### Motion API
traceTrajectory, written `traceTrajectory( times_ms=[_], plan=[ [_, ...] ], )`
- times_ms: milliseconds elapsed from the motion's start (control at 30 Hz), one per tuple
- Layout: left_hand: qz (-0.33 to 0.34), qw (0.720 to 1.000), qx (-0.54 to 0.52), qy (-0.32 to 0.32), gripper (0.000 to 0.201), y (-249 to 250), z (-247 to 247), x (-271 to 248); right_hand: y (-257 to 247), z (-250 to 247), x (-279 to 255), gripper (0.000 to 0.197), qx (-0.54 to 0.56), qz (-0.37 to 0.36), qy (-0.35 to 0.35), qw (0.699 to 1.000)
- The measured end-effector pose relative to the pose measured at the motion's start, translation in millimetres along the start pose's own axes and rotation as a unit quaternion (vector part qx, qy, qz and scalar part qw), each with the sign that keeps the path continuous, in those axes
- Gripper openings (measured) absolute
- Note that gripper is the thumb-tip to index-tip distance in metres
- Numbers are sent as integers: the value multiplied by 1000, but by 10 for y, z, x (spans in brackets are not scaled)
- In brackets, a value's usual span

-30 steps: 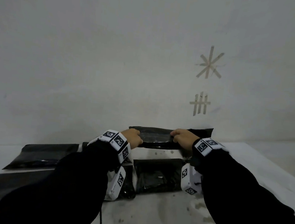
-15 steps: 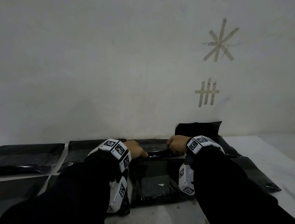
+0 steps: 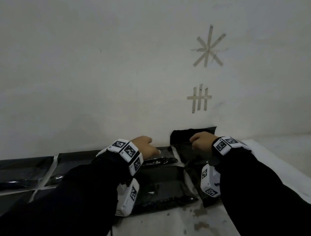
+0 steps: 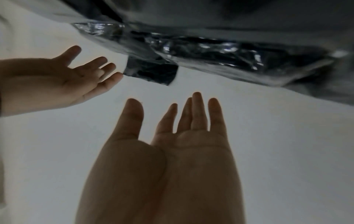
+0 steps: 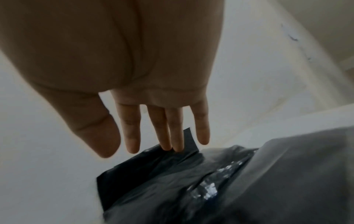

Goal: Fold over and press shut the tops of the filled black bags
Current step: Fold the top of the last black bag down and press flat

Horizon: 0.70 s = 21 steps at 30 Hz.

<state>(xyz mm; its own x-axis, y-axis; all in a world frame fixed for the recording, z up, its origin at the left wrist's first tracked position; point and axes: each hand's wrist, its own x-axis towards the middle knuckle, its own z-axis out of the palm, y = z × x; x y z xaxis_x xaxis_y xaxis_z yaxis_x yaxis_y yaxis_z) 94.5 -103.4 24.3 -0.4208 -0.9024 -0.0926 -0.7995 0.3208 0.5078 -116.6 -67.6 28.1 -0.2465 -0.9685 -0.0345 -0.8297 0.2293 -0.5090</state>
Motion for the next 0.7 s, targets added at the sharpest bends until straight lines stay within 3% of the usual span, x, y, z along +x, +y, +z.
traceTrajectory(
  times_ms=[67, 200, 367, 700],
  plan=[
    [25, 998, -49, -9, 19, 213, 149, 86, 199, -92, -12, 23, -12, 33, 9, 999],
    [33, 992, -123, -22, 11, 563, 455, 287, 602, -124, 109, 35, -42, 105, 2, 994],
    [3, 996, -57, -71, 55, 775, 708, 467, 815, -87, 254, 40, -39, 130, -18, 991],
    [-10, 994, -61, -87, 55, 837, 865, 498, 797, -118, 196, 41, -23, 101, -23, 994]
  ],
)
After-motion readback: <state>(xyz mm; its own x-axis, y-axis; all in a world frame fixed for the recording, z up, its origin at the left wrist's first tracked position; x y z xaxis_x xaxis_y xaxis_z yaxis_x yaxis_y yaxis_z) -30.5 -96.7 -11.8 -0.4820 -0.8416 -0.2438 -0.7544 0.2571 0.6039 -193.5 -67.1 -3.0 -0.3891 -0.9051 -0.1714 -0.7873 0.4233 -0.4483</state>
